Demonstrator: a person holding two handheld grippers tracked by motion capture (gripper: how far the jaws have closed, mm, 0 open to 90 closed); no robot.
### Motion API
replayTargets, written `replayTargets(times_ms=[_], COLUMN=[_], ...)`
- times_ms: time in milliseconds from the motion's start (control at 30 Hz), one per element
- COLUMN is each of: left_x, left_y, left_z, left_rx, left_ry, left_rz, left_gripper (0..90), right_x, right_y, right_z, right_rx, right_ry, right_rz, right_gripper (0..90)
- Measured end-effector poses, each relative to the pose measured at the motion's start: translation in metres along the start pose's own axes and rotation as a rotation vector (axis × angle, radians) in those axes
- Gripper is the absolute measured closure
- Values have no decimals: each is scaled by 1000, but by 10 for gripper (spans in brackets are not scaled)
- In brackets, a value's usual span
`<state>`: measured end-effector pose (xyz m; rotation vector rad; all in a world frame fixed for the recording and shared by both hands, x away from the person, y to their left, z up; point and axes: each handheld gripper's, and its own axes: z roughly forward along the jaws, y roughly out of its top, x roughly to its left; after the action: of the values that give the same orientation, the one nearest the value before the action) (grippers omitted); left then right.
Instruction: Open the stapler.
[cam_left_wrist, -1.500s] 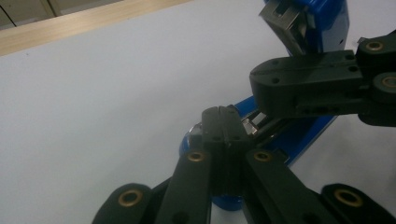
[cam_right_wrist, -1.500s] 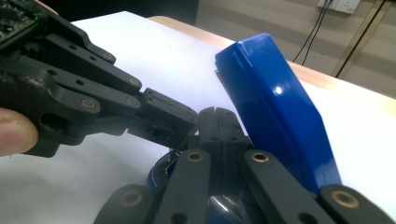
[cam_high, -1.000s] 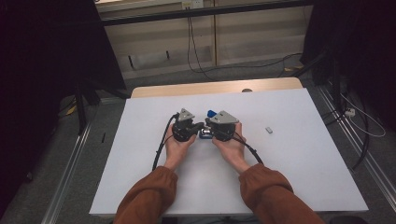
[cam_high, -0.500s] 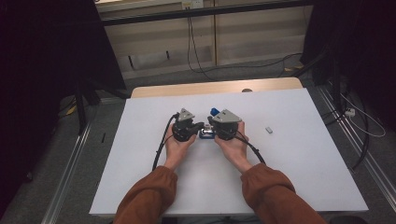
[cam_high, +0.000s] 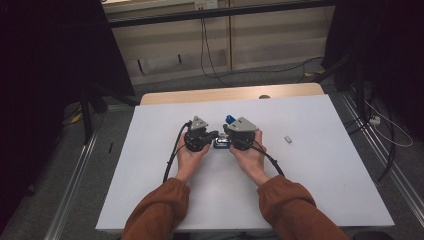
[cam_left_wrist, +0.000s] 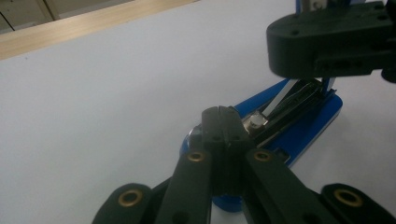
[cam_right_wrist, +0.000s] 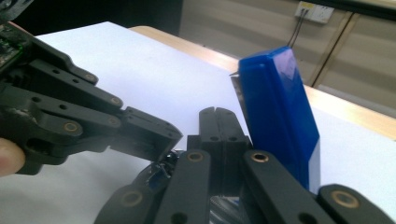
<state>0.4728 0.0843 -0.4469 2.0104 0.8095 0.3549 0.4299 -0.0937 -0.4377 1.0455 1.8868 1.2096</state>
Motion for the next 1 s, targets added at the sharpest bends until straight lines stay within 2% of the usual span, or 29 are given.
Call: replayTargets(times_ms=[233,433,567,1000], left_x=[-1,0,0,-1], left_y=[0,0,0,0], left_z=[0,0,0,0], left_rx=[7,2,1,3], left_ry=[1,-2,-3,1], left_rz=[8,10,11,8], left_gripper=[900,900,900,900], right_x=[-8,-12,-17,-21], right_y=[3,4,5,5], right_z=[-5,-8,-11,-15], right_rx=[-16,-19,-17,-10], right_ry=[-8,-24,-33,-36], right_rz=[16,11,32,46], right_gripper=[900,900,900,900])
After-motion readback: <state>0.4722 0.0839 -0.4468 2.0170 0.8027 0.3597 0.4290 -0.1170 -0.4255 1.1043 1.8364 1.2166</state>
